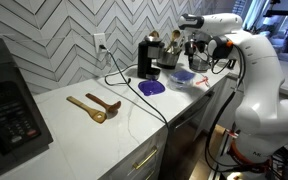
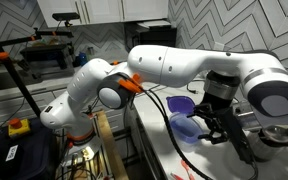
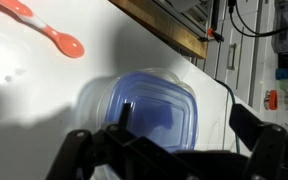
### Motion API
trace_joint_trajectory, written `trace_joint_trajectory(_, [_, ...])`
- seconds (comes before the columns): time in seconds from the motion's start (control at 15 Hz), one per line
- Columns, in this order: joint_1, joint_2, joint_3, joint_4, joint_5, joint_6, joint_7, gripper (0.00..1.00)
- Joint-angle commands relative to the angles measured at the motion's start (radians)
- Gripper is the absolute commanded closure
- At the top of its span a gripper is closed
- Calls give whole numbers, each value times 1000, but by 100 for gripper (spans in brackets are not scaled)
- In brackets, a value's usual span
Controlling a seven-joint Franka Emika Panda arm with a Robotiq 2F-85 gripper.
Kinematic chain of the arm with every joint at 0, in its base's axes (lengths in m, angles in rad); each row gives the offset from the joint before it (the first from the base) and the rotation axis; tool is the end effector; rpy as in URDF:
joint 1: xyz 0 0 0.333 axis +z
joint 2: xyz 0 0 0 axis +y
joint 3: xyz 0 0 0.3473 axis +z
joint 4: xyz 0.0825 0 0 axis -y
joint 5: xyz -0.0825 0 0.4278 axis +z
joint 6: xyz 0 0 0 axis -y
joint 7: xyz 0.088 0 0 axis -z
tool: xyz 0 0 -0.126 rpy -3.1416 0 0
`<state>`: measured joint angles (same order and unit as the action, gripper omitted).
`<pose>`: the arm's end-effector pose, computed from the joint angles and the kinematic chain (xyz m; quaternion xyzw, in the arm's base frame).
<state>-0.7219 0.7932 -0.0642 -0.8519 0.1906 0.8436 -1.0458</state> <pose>0.5333 -0.4683 0.4196 -0.9067 -0.1491 0.1851 0.3485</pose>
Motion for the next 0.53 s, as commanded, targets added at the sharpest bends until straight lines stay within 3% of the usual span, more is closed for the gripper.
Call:
trace_joint_trajectory(0.0, [1,37,10,55,-17,1,30,0])
trace_joint_trajectory(0.27, [5,52,5,94,-25,19,37,0])
trace_joint_trajectory(0.47, [20,29,-14,59,-31,79,38,0])
